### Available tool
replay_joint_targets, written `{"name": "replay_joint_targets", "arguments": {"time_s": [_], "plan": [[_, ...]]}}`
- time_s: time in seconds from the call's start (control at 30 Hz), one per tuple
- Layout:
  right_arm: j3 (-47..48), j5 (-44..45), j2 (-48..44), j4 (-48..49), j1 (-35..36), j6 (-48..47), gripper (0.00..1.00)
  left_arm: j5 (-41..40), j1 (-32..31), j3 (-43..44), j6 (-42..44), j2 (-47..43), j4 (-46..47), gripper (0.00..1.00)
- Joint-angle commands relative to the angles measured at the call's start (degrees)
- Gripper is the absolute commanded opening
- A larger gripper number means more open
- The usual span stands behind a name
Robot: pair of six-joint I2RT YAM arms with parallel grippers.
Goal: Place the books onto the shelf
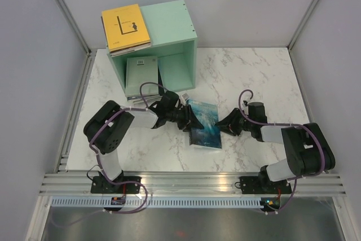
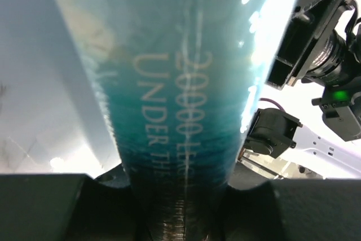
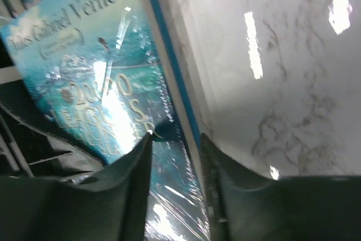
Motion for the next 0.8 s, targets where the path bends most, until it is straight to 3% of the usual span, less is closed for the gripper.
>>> {"name": "replay_joint_targets", "arguments": {"time_s": [0.0,0.03,0.13,0.47,0.57,0.67,0.77], "plan": [[-2.13,5.28,-1.1,-21.04,2.41,-6.4,0.46,-0.11,-0.57,1.06,2.04,-5.79,-3.47,0.02],[-1.51,5.28,-2.69,-23.31,2.41,-6.49,0.64,-0.55,-0.57,1.41,2.84,-6.85,-5.33,0.02],[1.83,5.28,-10.24,-28.06,2.41,-6.41,0.98,-2.66,-0.57,2.99,4.95,-12.21,-11.82,0.02],[2.63,-9.04,-24.12,-27.48,2.41,0.07,0.98,-3.89,1.01,11.51,1.01,-23.12,-16.42,0.02],[0.79,-13.08,-29.75,-19.05,2.41,10.24,0.98,-2.93,2.24,12.13,-1.53,-24.61,-14.85,0.02],[-1.32,-14.49,-34.24,-7.72,2.41,18.87,0.98,-0.65,4.35,8.63,-9.06,-26.63,-4.26,0.02],[-3.17,-14.41,-36.71,1.25,2.41,27.59,0.98,0.58,5.94,7.47,-13.48,-28.04,-0.08,0.02]]}}
